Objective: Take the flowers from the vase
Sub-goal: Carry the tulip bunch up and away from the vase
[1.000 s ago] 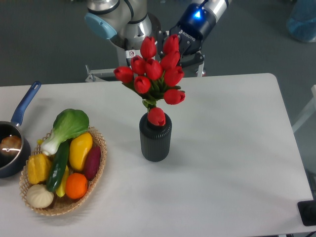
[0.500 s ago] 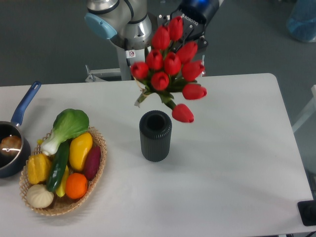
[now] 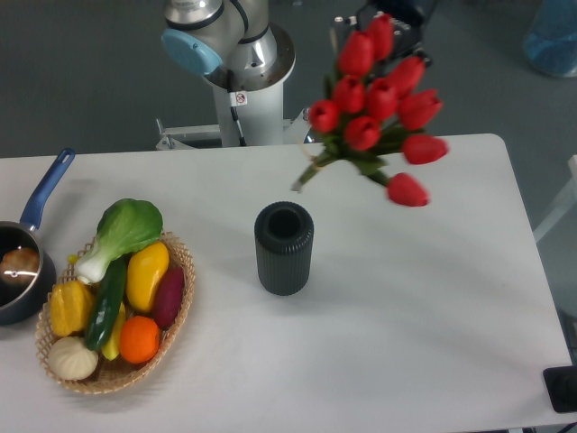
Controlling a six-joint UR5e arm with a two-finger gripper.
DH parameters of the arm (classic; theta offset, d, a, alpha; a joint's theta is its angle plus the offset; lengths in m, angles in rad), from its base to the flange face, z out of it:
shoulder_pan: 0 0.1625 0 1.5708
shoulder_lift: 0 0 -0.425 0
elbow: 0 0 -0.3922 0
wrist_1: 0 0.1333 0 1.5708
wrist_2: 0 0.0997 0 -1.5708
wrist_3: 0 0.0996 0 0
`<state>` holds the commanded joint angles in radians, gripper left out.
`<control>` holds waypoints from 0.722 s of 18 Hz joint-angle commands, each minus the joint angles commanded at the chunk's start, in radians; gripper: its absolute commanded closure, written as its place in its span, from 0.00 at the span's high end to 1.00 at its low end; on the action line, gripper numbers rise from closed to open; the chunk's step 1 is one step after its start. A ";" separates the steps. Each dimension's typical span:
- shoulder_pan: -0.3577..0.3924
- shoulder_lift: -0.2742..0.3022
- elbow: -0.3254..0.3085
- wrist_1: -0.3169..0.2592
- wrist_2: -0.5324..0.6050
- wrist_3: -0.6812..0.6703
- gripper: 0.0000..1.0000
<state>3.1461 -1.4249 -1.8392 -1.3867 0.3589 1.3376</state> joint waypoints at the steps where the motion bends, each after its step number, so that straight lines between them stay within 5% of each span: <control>1: 0.006 -0.015 0.000 0.000 0.020 0.002 0.00; 10: -0.014 -0.114 0.034 0.005 0.354 0.032 0.00; 13: -0.021 -0.166 0.040 0.052 0.439 0.092 0.00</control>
<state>3.1247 -1.5906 -1.7994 -1.3348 0.7974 1.4295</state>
